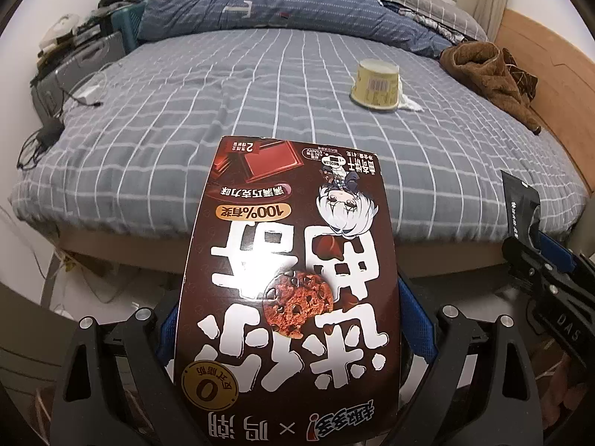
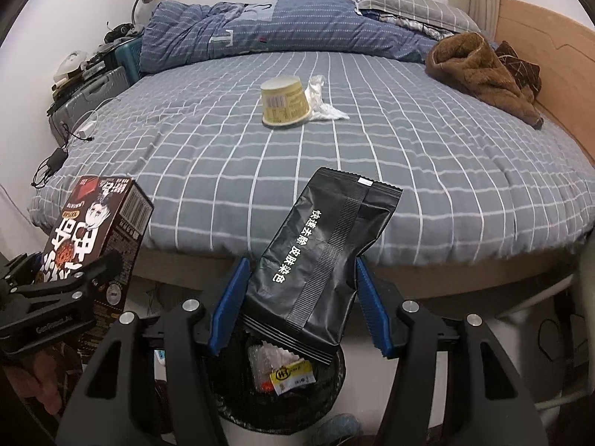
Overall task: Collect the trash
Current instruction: 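Carry the brown snack box and black packet down toward the floor bin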
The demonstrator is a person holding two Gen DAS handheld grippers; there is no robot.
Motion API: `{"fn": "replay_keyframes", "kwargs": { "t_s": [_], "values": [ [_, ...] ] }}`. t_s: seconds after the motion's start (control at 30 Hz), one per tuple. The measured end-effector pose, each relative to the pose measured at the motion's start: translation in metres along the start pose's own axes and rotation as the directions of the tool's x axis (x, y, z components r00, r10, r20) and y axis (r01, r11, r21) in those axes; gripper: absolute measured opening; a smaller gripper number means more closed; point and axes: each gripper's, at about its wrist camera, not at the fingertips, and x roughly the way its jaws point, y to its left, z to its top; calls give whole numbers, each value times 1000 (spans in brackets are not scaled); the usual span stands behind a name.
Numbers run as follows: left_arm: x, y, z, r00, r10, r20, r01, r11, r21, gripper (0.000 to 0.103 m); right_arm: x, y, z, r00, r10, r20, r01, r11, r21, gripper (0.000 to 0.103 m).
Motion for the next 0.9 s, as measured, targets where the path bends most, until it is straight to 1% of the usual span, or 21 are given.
{"fn": "replay_keyframes", "kwargs": {
  "t_s": [0.2,0.37,0.53,0.6,0.7,0.77,0.9],
  "values": [
    [-8,7,-22,1000,0,-19,0,1000,-15,90,-2,1,-24,999,-1,-35,2,1000,4,56],
    [-15,7,-36,1000,4,-28,-4,1000,-11,90,-4,6,-36,998,-4,-57,3,1000,-10,55],
    [-9,12,-53,998,8,-62,-9,1000,-7,90,-2,11,-49,997,0,-80,-2,1000,-27,55],
    [-3,15,-59,997,11,-71,-12,1000,-8,90,9,13,-57,994,4,-105,-7,1000,-31,55],
    [11,19,-69,994,-21,-107,19,1000,-23,90,26,16,-65,988,21,-151,-26,999,-34,54],
    [17,18,-72,993,-23,-117,21,1000,-21,90,41,17,-70,982,24,-185,-30,999,-32,53],
    [33,15,-76,989,-22,-147,18,999,-26,90,64,20,-76,974,34,-225,-42,999,-30,52]
  ]
}}
